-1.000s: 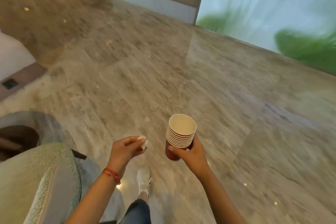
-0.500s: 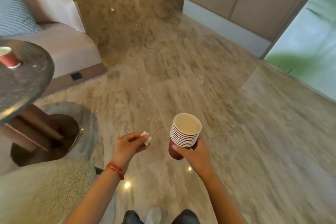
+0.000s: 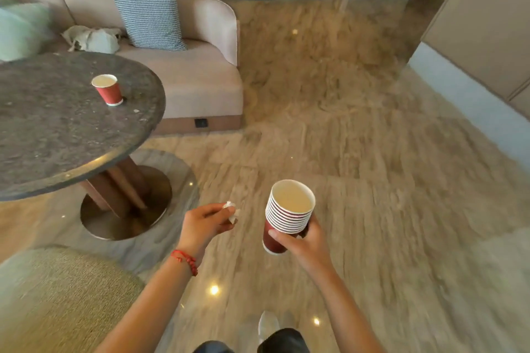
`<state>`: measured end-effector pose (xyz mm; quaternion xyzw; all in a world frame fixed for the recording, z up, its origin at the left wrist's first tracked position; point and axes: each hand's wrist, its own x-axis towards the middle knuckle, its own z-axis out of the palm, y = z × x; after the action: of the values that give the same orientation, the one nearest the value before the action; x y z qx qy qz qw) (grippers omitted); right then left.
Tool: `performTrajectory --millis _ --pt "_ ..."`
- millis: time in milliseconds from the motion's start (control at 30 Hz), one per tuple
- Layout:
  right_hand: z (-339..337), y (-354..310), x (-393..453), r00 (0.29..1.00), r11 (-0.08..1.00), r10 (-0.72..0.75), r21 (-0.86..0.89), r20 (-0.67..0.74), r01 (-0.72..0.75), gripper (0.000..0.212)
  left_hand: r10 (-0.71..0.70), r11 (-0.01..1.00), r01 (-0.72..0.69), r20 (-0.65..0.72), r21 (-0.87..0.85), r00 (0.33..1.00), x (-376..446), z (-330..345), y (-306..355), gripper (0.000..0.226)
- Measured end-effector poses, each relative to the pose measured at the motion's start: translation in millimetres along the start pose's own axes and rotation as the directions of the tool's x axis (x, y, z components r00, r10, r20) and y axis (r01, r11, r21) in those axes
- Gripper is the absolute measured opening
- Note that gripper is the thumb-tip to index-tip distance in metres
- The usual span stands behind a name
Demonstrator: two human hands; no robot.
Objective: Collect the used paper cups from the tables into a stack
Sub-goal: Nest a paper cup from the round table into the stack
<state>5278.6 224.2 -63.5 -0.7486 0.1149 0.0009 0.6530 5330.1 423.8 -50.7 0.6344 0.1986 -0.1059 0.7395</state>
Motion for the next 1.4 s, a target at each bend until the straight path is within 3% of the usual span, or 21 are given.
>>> performTrajectory --millis 367,700,900,1133,1400 --pt "2.9 -37.6 184.6 0.982 1.000 -0.008 -0.026 0.188 0.014 0.067 -0.013 0.998 0.003 -0.176 -0.059 0.984 117.5 38.2 60.3 0.010" --pt "98.5 -81.2 361.5 0.940 0.997 -0.028 -0.056 0.339 0.049 0.070 0.031 0.991 -0.071 -0.323 -0.112 0.946 264.3 6.3 135.5 0.006" --pt "153.5 -111.8 442.1 0.894 0.995 -0.039 -0.063 0.446 0.075 0.083 0.002 0.980 -0.081 -0.397 -0.181 0.918 325.6 -26.1 175.9 0.006" --pt "229.6 -119.0 525.9 0.768 0.987 -0.044 -0.091 0.639 0.132 0.087 -0.068 0.953 -0.120 -0.580 -0.279 0.812 380.3 -58.4 188.9 0.006" --pt "325.9 -140.1 609.6 0.474 0.975 -0.010 -0.096 0.880 0.198 0.085 -0.132 0.921 -0.241 -0.827 -0.307 0.547 416.1 -79.7 209.8 0.003"
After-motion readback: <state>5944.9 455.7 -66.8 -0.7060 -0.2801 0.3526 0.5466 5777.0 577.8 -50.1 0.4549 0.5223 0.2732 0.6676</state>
